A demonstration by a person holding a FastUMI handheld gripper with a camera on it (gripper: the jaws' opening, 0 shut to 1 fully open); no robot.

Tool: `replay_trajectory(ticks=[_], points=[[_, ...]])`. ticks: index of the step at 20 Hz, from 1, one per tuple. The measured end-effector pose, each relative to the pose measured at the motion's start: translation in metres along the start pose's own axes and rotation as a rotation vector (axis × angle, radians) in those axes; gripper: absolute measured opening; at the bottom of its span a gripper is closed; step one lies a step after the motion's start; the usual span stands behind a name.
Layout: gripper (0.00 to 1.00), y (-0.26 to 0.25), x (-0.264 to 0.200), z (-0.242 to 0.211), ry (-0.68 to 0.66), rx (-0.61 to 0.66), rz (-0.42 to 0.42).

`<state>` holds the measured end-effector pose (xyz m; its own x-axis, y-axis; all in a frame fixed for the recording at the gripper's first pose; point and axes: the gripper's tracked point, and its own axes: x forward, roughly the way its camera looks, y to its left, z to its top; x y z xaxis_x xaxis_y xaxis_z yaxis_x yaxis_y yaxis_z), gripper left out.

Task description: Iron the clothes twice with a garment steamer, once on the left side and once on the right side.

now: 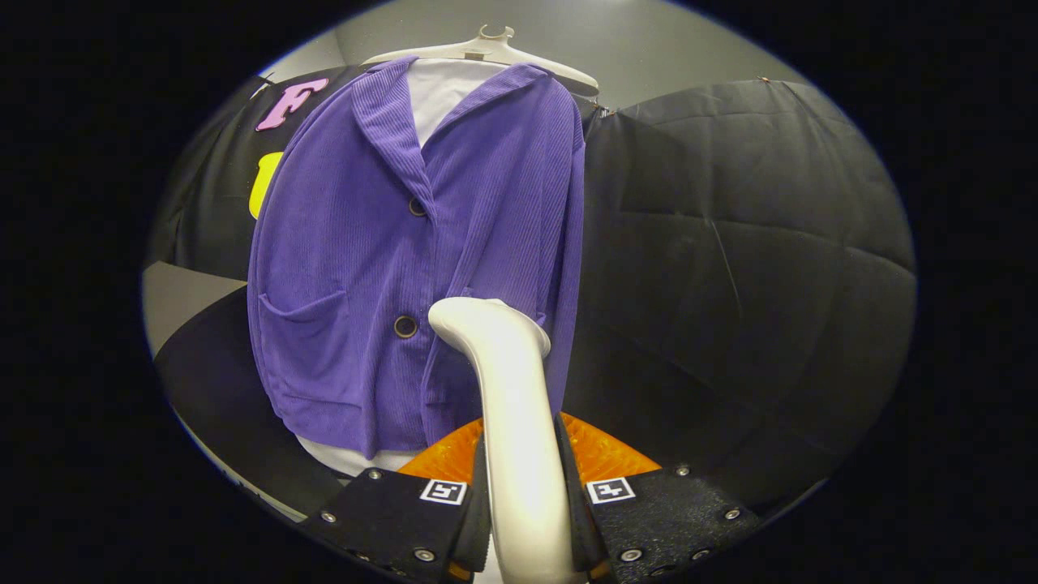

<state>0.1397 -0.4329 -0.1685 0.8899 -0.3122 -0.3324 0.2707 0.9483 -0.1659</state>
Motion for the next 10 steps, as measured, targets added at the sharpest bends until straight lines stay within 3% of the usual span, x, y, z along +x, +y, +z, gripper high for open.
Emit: replay_trajectory(ticks=[10], points=[[0.39,0.008,-0.007,-0.042,0.024,0.000,0.029]])
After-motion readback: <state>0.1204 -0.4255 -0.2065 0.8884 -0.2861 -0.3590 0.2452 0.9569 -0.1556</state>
